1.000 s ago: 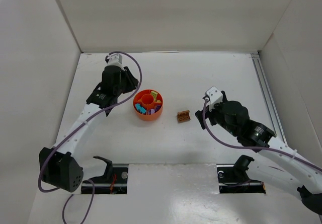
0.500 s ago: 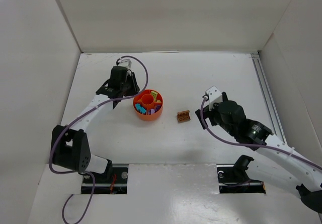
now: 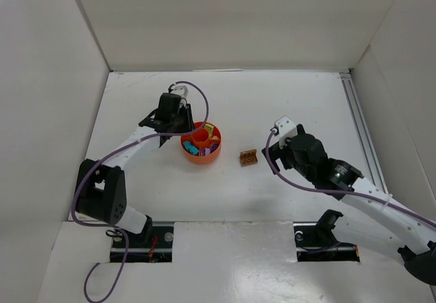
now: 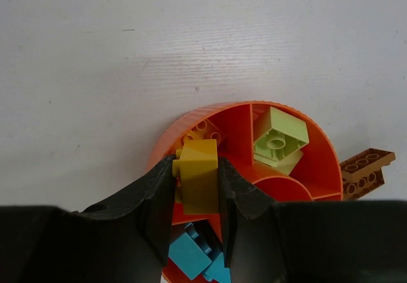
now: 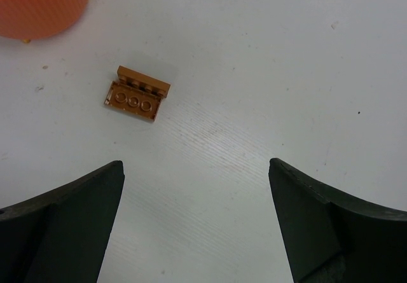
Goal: Sort the legos into containers by color
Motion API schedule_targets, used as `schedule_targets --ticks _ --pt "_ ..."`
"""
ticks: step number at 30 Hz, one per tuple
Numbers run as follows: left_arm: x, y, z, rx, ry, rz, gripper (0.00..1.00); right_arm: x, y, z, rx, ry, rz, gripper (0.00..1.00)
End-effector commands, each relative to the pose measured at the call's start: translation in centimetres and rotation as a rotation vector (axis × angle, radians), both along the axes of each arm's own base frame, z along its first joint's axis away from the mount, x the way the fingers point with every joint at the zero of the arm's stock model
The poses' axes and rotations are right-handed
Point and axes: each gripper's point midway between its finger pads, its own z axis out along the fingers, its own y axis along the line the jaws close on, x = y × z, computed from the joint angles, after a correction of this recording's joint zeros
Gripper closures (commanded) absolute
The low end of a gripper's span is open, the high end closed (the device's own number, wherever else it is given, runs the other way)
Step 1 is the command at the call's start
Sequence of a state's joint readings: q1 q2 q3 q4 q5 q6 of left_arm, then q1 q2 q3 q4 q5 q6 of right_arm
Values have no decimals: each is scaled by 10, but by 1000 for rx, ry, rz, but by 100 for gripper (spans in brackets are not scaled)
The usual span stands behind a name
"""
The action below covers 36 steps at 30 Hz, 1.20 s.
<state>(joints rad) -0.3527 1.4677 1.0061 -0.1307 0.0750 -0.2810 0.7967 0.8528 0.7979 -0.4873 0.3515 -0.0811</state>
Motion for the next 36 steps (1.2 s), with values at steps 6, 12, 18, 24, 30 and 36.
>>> schedule_targets --ticks 6,12,18,24,30,36 --pt "-4 7 1 15 -2 30 66 10 3 17 48 -27 -12 0" --pt "-8 6 27 -14 -60 24 46 10 8 16 56 -20 7 0" --pt "-12 7 61 -78 -150 44 24 10 33 -5 39 10 142 0" --pt "-29 9 124 -197 -303 65 0 13 64 -49 -66 86 333 0" --pt "-59 14 147 -274 -380 59 0 36 66 -88 -142 170 281 2" --pt "-68 16 138 -302 -360 78 0 42 72 -118 -67 314 204 10"
